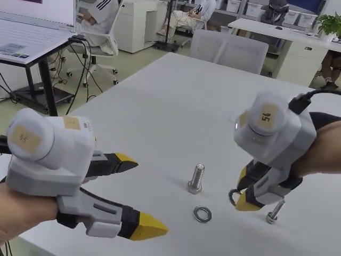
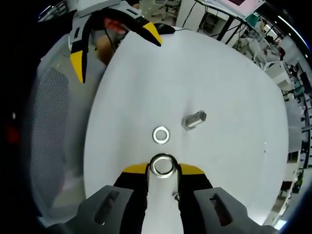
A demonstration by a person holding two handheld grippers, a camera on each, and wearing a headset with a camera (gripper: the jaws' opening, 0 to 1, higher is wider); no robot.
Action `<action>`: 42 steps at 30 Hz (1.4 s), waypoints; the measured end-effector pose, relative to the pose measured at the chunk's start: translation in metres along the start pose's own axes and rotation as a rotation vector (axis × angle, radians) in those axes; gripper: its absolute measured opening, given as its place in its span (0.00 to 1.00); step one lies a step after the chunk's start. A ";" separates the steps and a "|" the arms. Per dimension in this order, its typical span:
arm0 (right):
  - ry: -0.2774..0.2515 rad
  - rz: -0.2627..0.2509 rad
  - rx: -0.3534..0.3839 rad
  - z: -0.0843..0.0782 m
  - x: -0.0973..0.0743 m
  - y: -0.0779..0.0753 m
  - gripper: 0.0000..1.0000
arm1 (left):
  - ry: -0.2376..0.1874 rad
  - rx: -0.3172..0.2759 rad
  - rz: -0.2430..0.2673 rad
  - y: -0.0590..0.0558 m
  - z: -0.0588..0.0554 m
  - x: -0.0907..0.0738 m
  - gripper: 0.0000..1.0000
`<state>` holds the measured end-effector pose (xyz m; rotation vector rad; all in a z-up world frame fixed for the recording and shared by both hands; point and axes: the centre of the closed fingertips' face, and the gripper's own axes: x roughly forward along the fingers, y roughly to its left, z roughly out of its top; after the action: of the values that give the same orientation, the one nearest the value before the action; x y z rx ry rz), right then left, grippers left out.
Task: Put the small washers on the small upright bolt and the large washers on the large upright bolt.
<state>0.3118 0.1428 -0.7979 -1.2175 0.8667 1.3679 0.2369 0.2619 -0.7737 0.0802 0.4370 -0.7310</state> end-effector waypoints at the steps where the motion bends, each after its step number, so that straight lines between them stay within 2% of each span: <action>1: -0.001 -0.002 -0.003 0.002 -0.001 -0.002 0.23 | -0.002 -0.001 0.003 0.001 0.000 0.000 0.82; 24: -0.016 -0.010 -0.071 0.046 -0.009 -0.036 0.23 | 0.007 -0.021 0.022 0.009 -0.009 -0.005 0.81; 42: 0.000 0.019 -0.120 0.065 0.007 -0.051 0.23 | 0.018 -0.038 0.026 0.012 -0.014 -0.004 0.81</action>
<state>0.3491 0.2156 -0.7841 -1.3036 0.8070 1.4523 0.2372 0.2769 -0.7855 0.0564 0.4657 -0.6963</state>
